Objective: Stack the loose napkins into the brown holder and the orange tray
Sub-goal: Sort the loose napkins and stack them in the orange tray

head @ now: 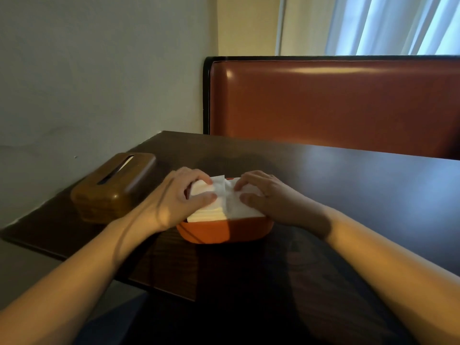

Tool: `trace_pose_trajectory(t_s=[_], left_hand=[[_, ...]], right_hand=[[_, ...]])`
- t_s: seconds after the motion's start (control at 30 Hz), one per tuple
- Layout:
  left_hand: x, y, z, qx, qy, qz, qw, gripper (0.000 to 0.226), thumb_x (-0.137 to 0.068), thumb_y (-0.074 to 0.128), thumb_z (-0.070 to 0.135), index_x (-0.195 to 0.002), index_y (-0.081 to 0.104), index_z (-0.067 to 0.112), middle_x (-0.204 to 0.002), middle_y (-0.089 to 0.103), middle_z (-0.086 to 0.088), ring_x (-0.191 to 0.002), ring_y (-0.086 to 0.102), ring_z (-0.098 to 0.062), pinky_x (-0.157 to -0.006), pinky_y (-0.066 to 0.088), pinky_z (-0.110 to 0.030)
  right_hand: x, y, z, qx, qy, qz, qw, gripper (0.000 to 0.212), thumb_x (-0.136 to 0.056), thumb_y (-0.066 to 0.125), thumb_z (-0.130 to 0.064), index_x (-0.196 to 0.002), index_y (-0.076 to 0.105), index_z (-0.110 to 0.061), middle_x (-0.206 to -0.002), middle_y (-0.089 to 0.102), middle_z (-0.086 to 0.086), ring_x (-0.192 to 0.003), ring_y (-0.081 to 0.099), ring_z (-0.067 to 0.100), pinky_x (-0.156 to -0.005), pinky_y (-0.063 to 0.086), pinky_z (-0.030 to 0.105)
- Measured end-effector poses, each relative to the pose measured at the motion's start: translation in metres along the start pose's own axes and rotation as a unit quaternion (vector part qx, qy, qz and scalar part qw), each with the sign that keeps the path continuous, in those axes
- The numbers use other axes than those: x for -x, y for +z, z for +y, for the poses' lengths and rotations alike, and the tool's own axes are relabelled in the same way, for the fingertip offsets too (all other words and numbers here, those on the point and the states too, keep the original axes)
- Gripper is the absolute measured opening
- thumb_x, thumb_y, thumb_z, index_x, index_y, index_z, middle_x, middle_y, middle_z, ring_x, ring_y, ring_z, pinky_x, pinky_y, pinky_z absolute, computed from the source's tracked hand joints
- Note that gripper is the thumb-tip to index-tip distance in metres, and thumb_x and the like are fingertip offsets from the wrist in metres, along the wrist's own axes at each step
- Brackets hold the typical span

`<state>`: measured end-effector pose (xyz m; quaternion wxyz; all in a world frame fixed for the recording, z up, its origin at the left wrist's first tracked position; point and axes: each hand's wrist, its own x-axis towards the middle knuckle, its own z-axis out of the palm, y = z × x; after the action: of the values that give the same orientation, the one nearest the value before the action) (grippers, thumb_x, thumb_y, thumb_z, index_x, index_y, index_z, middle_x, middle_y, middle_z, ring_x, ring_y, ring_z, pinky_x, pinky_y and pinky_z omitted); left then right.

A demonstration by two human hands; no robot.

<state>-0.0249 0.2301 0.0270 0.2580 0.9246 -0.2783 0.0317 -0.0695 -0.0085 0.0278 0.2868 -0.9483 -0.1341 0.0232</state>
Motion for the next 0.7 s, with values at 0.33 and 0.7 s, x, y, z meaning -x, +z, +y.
trace_pose_trajectory(t_s=[0.33,0.7], left_hand=[[-0.007,0.052,0.049,0.089,0.080,0.020,0.993,0.043,-0.082,0.051,0.067,-0.116,0.054,0.041,-0.122,0.048,0.012,-0.116,0.042,-0.002,-0.085,0.038,-0.018],[-0.035,0.114,0.173,0.069,0.195,-0.044,0.977,0.036,-0.089,0.062,0.050,-0.121,0.057,0.034,-0.128,0.044,0.011,-0.124,0.033,-0.006,-0.099,0.033,-0.030]], right_hand=[[0.066,-0.020,0.034,0.185,-0.020,0.094,0.978,0.036,-0.096,0.045,-0.053,-0.125,0.057,-0.035,-0.146,0.043,-0.009,-0.143,0.022,0.022,-0.113,0.031,0.052],[0.178,-0.086,0.089,0.255,-0.032,0.084,0.963,0.055,-0.092,0.047,-0.058,-0.125,0.066,-0.018,-0.124,0.060,-0.006,-0.111,0.054,0.007,-0.096,0.046,0.026]])
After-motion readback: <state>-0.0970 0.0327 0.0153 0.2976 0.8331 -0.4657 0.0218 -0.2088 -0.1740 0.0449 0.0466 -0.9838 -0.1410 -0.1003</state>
